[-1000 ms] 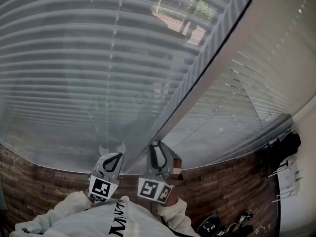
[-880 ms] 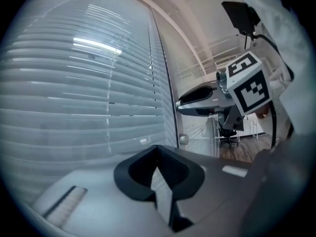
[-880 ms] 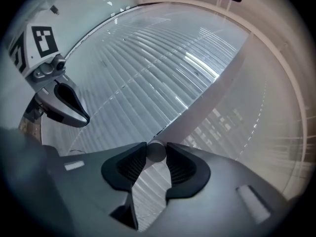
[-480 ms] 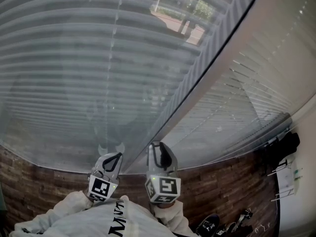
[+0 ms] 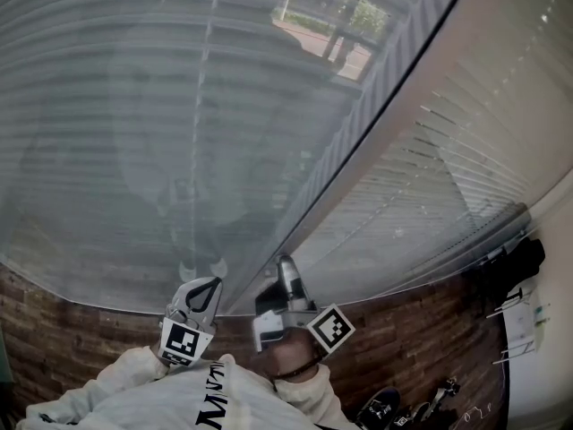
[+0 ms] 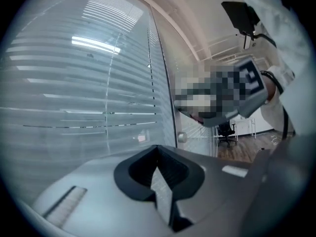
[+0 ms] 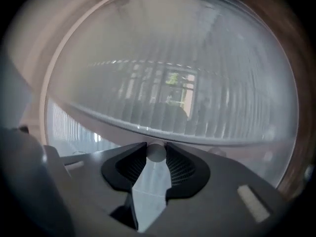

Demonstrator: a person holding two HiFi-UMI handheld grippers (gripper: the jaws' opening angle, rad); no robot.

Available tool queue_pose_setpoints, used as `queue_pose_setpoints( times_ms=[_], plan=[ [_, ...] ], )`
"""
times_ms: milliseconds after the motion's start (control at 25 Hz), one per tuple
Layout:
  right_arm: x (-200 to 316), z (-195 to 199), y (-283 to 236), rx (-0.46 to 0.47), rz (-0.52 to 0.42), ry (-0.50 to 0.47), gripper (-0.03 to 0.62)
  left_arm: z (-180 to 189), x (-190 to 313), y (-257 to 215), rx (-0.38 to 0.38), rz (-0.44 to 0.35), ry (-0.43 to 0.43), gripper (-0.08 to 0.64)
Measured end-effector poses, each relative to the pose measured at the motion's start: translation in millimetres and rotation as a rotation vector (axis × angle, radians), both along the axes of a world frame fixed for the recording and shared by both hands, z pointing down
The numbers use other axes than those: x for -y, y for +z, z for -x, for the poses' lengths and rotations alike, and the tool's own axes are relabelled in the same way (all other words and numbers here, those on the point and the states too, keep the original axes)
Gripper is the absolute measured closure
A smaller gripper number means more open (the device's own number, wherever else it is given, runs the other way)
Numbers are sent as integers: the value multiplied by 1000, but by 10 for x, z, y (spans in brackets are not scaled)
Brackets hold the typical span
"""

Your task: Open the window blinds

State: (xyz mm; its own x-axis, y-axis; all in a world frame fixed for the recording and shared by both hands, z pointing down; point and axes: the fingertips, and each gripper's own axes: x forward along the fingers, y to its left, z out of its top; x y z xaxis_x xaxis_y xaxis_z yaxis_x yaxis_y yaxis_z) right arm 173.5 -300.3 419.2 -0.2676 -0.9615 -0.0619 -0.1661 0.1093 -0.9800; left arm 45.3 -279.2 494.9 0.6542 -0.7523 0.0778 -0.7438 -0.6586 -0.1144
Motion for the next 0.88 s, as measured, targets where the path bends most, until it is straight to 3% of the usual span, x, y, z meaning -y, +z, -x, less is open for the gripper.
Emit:
queue_pose_setpoints(
  times_ms=[80, 160, 280, 360, 480, 720, 880],
  plan=[
    [14, 5, 24, 231, 7, -5, 466, 15, 1, 2, 3, -1, -1, 560],
    [22, 10, 37, 329, 6, -3, 466, 29, 0, 3, 7, -1, -2, 560],
    [29, 24, 26, 325, 0, -5, 468, 56, -4, 12, 12, 1, -6, 560],
    [30, 27, 1, 254, -20, -10, 482, 69, -7, 17, 12, 3, -8, 560],
    [7, 7, -68, 11, -69, -20, 479, 63, -12, 15, 11, 3, -7, 560],
    [-119, -5, -255, -675, -210, -69, 442, 39, -6, 18, 11, 1, -7, 560],
    [-174, 78, -259, -1140, -252, -107, 422, -5, -15, 35, 12, 5, 4, 560]
  ],
)
